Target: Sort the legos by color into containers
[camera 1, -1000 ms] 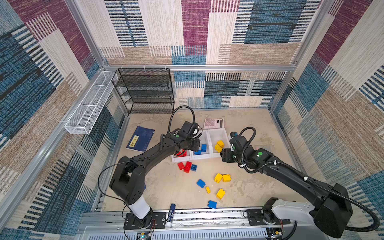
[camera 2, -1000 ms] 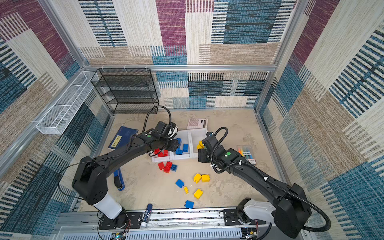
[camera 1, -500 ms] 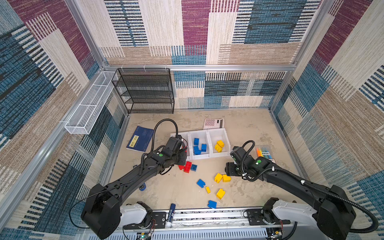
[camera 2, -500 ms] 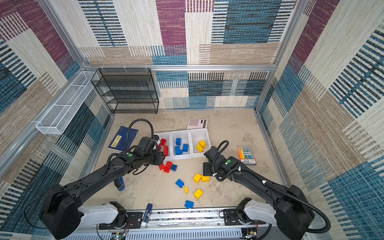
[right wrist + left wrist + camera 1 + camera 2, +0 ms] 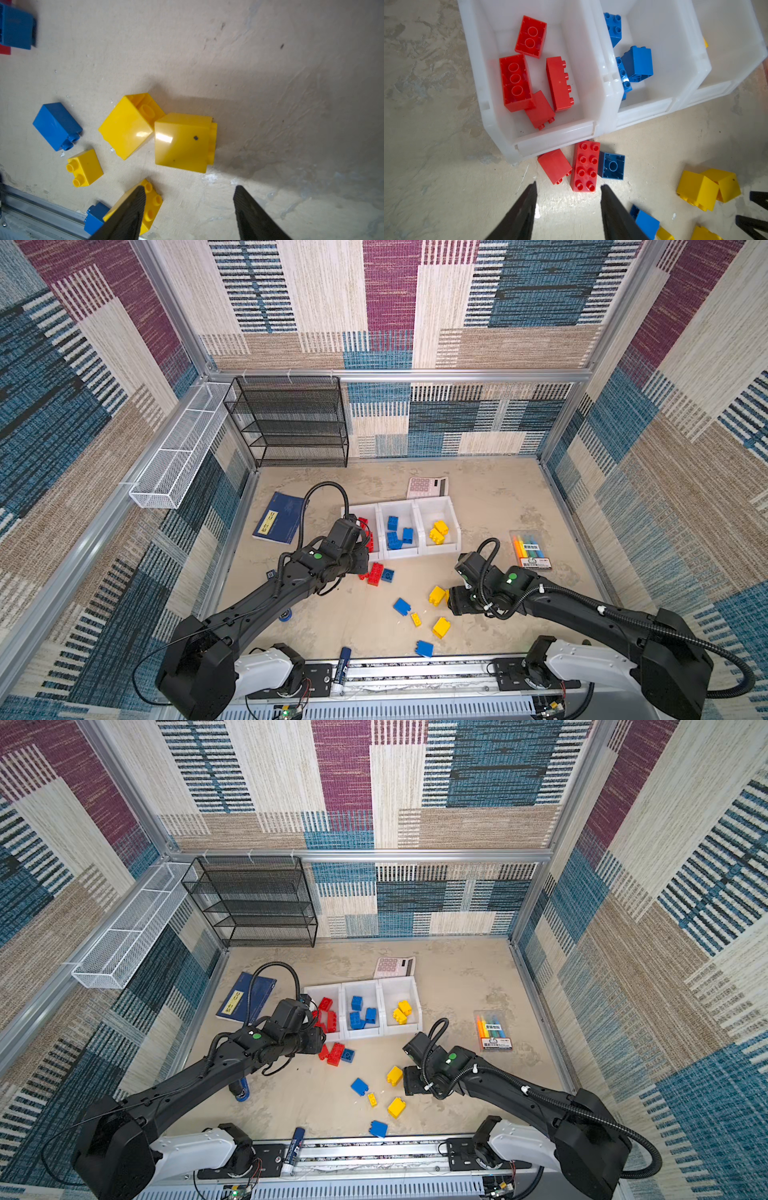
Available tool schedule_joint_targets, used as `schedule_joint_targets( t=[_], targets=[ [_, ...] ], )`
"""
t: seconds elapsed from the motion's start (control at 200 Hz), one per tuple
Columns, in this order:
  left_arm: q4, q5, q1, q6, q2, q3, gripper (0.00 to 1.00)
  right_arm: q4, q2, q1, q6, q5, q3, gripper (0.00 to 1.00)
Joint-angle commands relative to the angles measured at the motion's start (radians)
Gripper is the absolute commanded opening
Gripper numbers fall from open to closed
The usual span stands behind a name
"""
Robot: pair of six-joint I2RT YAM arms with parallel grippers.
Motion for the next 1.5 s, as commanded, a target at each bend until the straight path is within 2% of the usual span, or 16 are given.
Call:
schedule_joint_targets(
  t=[0.0, 0.22, 0.526, 0.942, 1.252, 1.397, 1.492],
  targets=[
    [0.013, 0.003, 0.000, -0.030, -0.012, -0.005, 0.53, 0.027, 0.030, 0.000, -0.020, -0.007, 0.018, 0.70],
    [0.036, -0.016, 0.000, -0.034, -0.043, -0.035, 0.53, 0.011, 0.123, 0.002, -0.062, 0.030, 0.064, 0.71],
    [0.054, -0.028, 0.000, -0.022, 0.020, -0.012, 0.53, 0.035, 0.242, 0.002, -0.101, 0.038, 0.095, 0.68],
    [0.042, -0.017, 0.001, -0.012, 0.101, 0.045, 0.53, 0.070, 0.245, -0.010, -0.104, 0.059, 0.114, 0.50],
    [0.022, -0.035, 0.000, -0.031, 0.060, 0.024, 0.53, 0.019, 0.190, -0.050, -0.110, 0.090, 0.135, 0.47],
    [0.039, -0.036, 0.000, -0.044, 0.045, 0.004, 0.53, 0.024, 0.186, -0.080, -0.144, 0.117, 0.211, 0.47],
    [0.032, -0.023, 0.001, -0.039, 0.049, 0.014, 0.53, 0.074, 0.216, -0.119, -0.211, 0.095, 0.292, 0.47]
  ],
)
